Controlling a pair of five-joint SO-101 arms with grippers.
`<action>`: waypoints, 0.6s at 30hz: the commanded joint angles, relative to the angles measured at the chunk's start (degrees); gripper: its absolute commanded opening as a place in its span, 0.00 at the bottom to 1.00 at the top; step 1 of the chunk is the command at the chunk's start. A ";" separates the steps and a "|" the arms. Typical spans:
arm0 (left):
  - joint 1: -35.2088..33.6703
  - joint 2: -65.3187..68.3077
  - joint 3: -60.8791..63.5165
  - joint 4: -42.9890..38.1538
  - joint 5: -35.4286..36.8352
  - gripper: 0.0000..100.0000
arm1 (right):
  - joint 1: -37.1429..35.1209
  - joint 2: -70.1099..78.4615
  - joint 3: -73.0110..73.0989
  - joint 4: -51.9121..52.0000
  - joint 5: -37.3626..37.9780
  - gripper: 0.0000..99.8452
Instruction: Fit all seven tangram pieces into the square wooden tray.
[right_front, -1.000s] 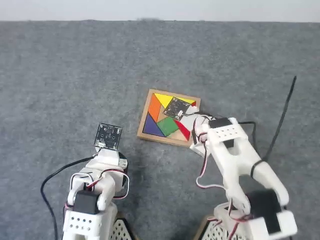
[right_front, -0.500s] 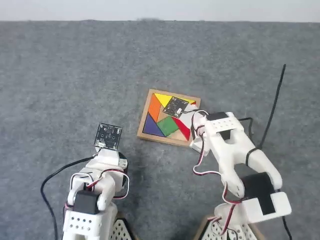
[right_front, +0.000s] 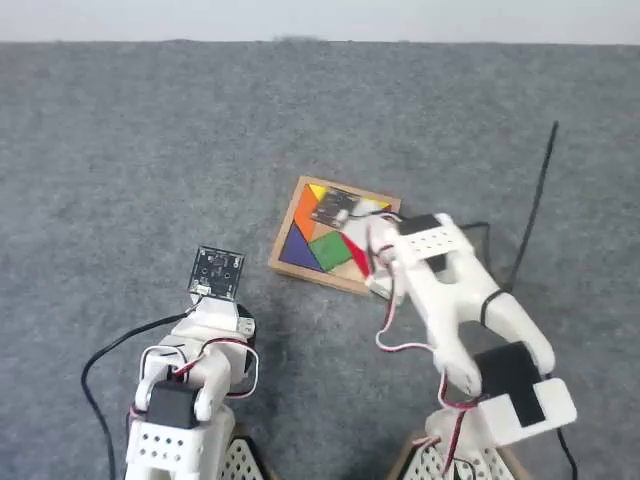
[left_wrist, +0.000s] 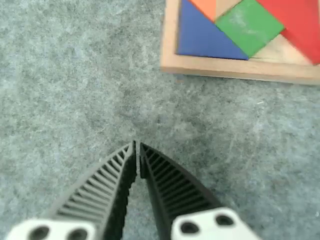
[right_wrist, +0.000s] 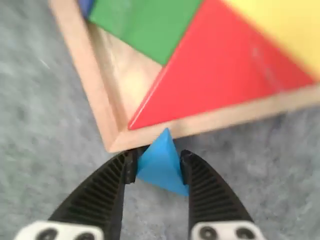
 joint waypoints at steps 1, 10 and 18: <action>0.09 -0.70 -0.75 0.35 0.70 0.01 | -4.26 -0.13 -6.95 3.47 -2.90 0.05; 0.09 -0.70 -0.75 0.35 0.70 0.01 | -9.01 0.48 -15.30 8.48 -7.30 0.05; 0.09 -0.70 -0.75 0.35 0.70 0.01 | -12.18 4.62 -16.18 7.34 -7.74 0.05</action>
